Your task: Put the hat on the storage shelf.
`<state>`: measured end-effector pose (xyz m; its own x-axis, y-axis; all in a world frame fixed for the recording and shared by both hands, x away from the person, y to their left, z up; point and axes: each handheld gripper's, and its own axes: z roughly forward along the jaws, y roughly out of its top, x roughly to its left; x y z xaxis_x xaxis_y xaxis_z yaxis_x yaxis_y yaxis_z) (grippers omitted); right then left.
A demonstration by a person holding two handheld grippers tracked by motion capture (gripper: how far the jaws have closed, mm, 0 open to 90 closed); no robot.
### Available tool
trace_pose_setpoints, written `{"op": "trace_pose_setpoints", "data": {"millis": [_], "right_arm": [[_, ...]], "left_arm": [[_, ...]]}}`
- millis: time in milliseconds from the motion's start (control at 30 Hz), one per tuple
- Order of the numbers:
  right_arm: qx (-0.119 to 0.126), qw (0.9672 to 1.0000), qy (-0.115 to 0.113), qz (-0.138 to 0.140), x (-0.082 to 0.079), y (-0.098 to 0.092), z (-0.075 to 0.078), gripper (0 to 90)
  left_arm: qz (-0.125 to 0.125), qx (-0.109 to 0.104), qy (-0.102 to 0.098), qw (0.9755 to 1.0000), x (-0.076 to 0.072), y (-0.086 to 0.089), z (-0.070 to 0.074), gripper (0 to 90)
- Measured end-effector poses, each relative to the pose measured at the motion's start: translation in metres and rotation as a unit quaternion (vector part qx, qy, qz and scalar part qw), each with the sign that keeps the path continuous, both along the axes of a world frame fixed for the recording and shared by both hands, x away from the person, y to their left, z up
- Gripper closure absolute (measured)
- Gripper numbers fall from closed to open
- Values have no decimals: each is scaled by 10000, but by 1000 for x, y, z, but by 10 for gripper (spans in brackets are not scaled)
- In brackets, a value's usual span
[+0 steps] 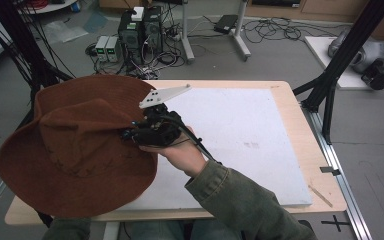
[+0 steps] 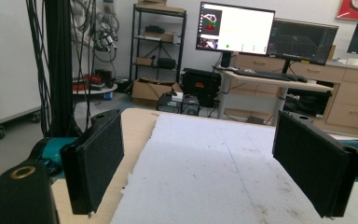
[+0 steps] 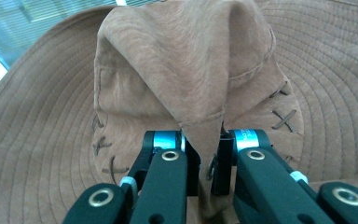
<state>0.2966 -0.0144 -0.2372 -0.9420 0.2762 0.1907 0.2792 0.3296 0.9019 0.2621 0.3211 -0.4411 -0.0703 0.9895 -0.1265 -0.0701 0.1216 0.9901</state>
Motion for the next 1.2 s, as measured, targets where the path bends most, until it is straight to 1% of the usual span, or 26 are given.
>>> {"op": "trace_pose_setpoints", "data": {"millis": [100,133,200,267,300,367,433,467,500,533,567,600,633,667,700,733,767,800,833,867,900,933,967,1000,1100,1200], "right_arm": [[-53,10000,41,-6,0,2,-3,873],[-87,9999,81,-39,1,3,-8,871],[9,9996,273,-95,4,1,-12,870],[51,9994,324,-107,6,0,-14,869],[145,9985,516,-122,9,-2,-17,858],[146,9985,520,-104,9,-3,-17,846],[95,9991,408,-89,8,-3,-17,813],[35,9993,373,-69,6,-3,-18,790],[35,9993,373,-69,6,-3,-18,790],[-2,9993,358,-66,5,-2,-20,745],[-2,9993,358,-66,5,-2,-20,745],[21,9994,339,-49,4,-3,-21,659],[21,9994,339,-49,4,-3,-21,659],[43,9994,343,-56,5,-4,-22,615],[77,9993,359,-14,6,-6,-22,535],[77,9993,359,-14,6,-6,-22,535],[91,9995,309,6,6,-8,-22,440],[91,9995,309,6,6,-8,-22,440],[85,9998,193,51,4,-10,-21,358],[99,9999,134,40,3,-10,-22,314],[99,9999,134,40,3,-10,-22,314],[133,9999,6,25,2,-12,-22,241],[131,9999,-44,-6,2,-13,-22,214],[131,9999,-44,-6,2,-13,-22,214],[237,9996,-153,-9,2,-18,-21,133],[263,9994,-196,-64,1,-22,-20,122]], "left_arm": [[4,-14,-4,10000,0,0,0,168],[15,-13,2,10000,0,0,0,168],[16,-16,1,10000,-1,1,0,168],[19,-32,4,10000,0,1,0,168],[19,-36,-3,10000,0,1,0,168],[14,-16,8,10000,-1,1,0,168],[15,-20,0,10000,0,1,0,168],[16,-16,8,10000,-1,1,0,168],[18,-21,4,10000,-1,1,0,168],[21,-22,6,10000,-1,1,0,168],[17,-21,3,10000,-1,1,0,168],[16,-15,6,10000,-1,1,0,168],[16,-21,6,10000,-1,1,0,168],[13,-21,2,10000,-1,1,0,168],[26,-38,-5,10000,-1,1,0,168],[30,-48,-14,10000,-1,1,0,168],[26,-43,-6,10000,-1,1,0,168],[26,-43,-6,10000,-1,1,0,168],[19,-41,-2,10000,-1,1,-1,168],[20,-35,2,10000,-1,1,0,167],[20,-44,2,10000,-1,1,0,167],[17,-40,3,10000,-1,1,0,168],[17,-40,3,10000,-1,1,0,168],[24,-51,-6,10000,-1,1,-1,168],[30,-48,-8,10000,-1,1,-1,168],[26,-44,9,10000,-1,1,-1,168]]}}
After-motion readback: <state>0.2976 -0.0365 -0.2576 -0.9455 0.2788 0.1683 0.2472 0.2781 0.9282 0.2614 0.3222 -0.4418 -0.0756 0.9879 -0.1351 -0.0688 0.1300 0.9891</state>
